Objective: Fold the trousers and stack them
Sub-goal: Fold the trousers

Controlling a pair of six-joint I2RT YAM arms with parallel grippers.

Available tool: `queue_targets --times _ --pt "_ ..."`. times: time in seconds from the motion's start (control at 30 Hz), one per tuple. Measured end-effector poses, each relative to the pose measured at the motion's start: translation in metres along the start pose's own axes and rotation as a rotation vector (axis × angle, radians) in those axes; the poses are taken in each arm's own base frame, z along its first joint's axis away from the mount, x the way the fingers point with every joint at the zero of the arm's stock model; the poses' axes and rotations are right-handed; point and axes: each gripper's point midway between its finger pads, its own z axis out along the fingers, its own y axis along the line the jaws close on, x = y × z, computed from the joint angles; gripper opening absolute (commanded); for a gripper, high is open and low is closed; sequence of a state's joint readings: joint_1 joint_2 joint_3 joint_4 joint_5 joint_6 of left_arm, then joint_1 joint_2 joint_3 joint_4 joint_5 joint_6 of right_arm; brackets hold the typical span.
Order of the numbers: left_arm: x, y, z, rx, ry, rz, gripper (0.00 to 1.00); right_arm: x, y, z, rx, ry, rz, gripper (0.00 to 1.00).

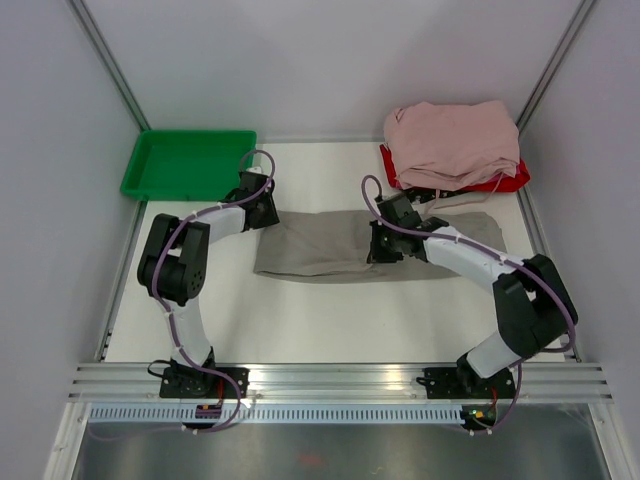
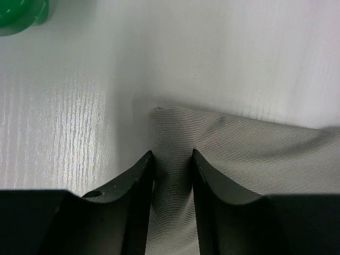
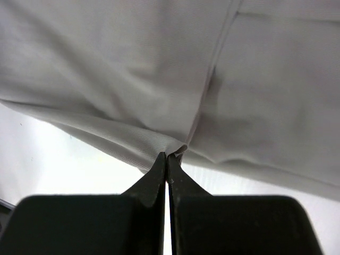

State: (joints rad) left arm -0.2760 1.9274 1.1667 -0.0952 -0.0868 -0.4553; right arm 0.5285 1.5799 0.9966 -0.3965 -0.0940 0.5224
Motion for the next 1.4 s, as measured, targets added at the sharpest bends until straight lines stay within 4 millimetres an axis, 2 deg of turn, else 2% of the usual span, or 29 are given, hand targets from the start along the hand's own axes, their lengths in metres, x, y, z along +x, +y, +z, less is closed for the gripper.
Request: queue_targets --times 0.13,0.3,0.4,0.43,0.47,0.53,0.6,0.7,0.83,0.9,0.97,1.03,1.17,1.23,1.3,1.4 --pt "0.0 0.001 0.0 -0.007 -0.003 0.0 0.4 0.009 -0.01 -0.016 0.03 -0.004 -0.003 0.0" --pt "-0.001 0.001 0.0 -0.007 -0.003 0.0 0.41 0.027 -0.017 -0.021 0.033 0.019 -0.007 0.13" --pt "-0.001 0.001 0.0 -0.006 -0.004 0.001 0.46 0.038 -0.019 -0.02 0.027 0.056 -0.009 0.29" --pt "-0.001 0.001 0.0 -0.006 -0.005 0.001 0.49 0.04 -0.019 -0.02 0.021 0.064 -0.011 0.41" --pt "-0.002 0.001 -0.001 -0.004 -0.006 0.002 0.58 0.041 -0.018 -0.021 0.014 0.071 -0.013 0.48" --pt "-0.003 -0.001 -0.005 0.004 -0.004 0.011 0.64 0.043 -0.017 -0.022 0.01 0.083 -0.019 0.61" --pt "-0.007 -0.004 -0.013 0.019 -0.012 0.017 0.72 0.043 -0.017 -0.026 0.013 0.096 -0.029 0.63" --pt "-0.019 -0.011 -0.038 0.061 -0.055 0.02 0.77 0.03 -0.009 -0.034 0.004 0.08 -0.045 0.64" --pt "-0.044 -0.02 -0.081 0.11 -0.151 0.016 0.84 -0.008 0.013 -0.051 -0.035 -0.001 -0.063 0.64" --pt "-0.048 -0.02 -0.101 0.129 -0.192 0.012 0.85 -0.027 0.022 -0.058 -0.053 -0.045 -0.068 0.63" --pt "-0.042 -0.015 -0.114 0.134 -0.203 0.011 0.85 -0.043 0.023 -0.062 -0.055 -0.082 -0.065 0.63" --pt "-0.028 -0.008 -0.114 0.128 -0.184 0.009 0.85 -0.051 0.016 -0.063 -0.042 -0.096 -0.049 0.63" --pt "0.028 0.022 -0.098 0.094 -0.057 -0.001 0.84 -0.066 -0.014 -0.067 0.01 -0.122 0.005 0.65" --pt "0.049 0.032 -0.094 0.082 -0.006 -0.009 0.84 -0.073 -0.032 -0.069 0.049 -0.135 0.034 0.67" --pt "0.057 0.034 -0.09 0.089 0.019 -0.013 0.84 -0.078 -0.049 -0.072 0.086 -0.145 0.061 0.68" --pt "0.056 0.031 -0.082 0.115 0.016 -0.018 0.83 -0.086 -0.076 -0.077 0.13 -0.166 0.111 0.68"
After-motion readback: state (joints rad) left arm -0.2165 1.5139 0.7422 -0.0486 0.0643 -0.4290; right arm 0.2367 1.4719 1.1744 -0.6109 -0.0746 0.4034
